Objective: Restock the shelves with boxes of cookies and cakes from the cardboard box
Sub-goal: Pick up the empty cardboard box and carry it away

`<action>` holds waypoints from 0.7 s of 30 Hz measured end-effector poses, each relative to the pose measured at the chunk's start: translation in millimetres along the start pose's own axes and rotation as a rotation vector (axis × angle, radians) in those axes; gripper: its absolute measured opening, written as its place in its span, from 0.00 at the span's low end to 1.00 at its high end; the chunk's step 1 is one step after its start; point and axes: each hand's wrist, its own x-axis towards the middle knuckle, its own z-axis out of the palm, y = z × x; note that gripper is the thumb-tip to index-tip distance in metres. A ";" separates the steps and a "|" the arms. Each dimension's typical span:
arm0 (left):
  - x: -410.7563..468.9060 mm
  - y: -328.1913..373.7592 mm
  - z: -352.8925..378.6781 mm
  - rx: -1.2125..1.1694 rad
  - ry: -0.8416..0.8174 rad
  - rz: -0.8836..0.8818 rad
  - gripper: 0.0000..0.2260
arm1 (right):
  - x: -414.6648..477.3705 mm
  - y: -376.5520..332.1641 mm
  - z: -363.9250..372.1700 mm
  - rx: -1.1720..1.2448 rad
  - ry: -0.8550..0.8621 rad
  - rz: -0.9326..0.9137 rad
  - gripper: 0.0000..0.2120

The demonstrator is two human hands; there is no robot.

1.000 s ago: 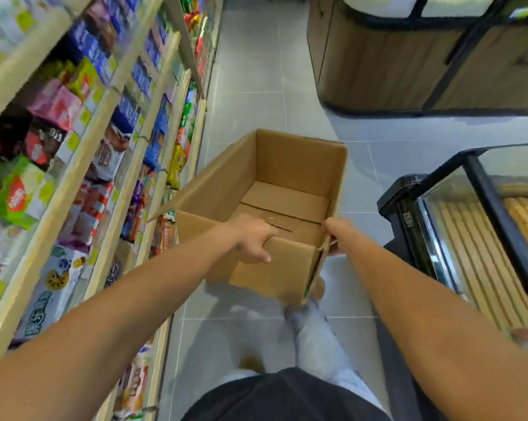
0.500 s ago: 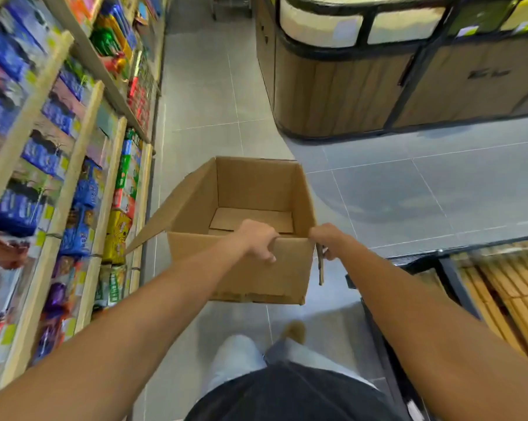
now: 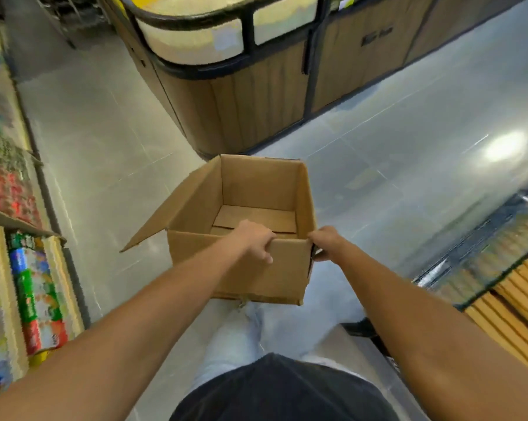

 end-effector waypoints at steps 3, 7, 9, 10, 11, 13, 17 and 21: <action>43.0 -19.9 -19.3 0.071 -0.026 0.091 0.17 | 25.0 -9.9 -8.0 0.123 0.063 0.058 0.04; 94.4 -25.2 -43.4 0.162 -0.032 0.241 0.15 | 45.3 -11.1 -23.7 0.323 0.205 0.136 0.08; 119.9 -20.1 -52.7 0.218 -0.027 0.308 0.15 | 58.1 -5.2 -36.3 0.405 0.227 0.180 0.06; 133.2 -15.7 -57.3 0.249 -0.028 0.346 0.15 | 61.8 -3.5 -42.8 0.446 0.212 0.214 0.06; 142.5 -11.4 -60.1 0.272 -0.035 0.363 0.15 | 66.1 -1.1 -47.3 0.474 0.170 0.245 0.13; 173.2 3.0 -69.8 0.336 -0.065 0.425 0.16 | 76.4 6.6 -61.5 0.549 0.123 0.305 0.34; 221.0 31.6 -82.8 0.457 -0.073 0.507 0.18 | 102.0 26.5 -79.7 0.672 0.273 0.334 0.35; 276.5 61.1 -83.6 0.504 -0.150 0.555 0.18 | 128.2 43.3 -105.4 0.806 0.390 0.412 0.18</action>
